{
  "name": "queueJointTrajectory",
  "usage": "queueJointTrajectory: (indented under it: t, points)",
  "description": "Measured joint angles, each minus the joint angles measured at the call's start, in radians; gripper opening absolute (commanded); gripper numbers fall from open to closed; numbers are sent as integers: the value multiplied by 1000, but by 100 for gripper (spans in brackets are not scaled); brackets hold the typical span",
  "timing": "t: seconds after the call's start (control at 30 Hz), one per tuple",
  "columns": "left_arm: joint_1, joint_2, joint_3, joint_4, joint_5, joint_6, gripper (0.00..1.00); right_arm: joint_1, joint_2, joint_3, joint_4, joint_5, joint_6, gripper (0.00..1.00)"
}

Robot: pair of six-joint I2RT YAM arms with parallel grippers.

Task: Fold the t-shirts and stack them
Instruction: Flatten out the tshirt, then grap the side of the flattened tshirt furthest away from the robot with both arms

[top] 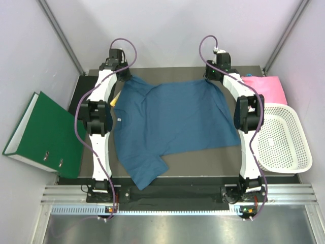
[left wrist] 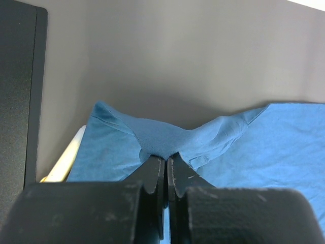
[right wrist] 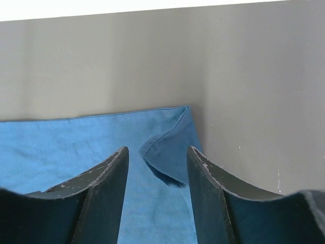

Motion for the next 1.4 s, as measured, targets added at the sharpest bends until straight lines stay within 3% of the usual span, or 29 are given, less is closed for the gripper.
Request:
queueJointTrajectory:
  t: [0.47,0.57,0.6,0.63,0.73,1.13,1.4]
  points:
    - [0,3,2,-1,-4,-2,0,8,47,5,-4,-4,4,48]
    - [0,5,4,-1,-4,-4,0,11,48,8,-5,0,4,44]
    - [0,5,4,-1,-4,-4,0,12,50,12,-4,3,6,41]
    - [0,5,5,-2,-4,-4,0,13,55,20,-6,8,10,23]
    - [0,5,6,-5,-5,-4,0,14,74,48,-6,34,26,0]
    - [0,4,19,-58,-24,-18,0,13,69,60,-31,132,52,0]
    - [0,-64,2,-183,-8,-76,0,-1,-153,-85,-97,141,52,0]
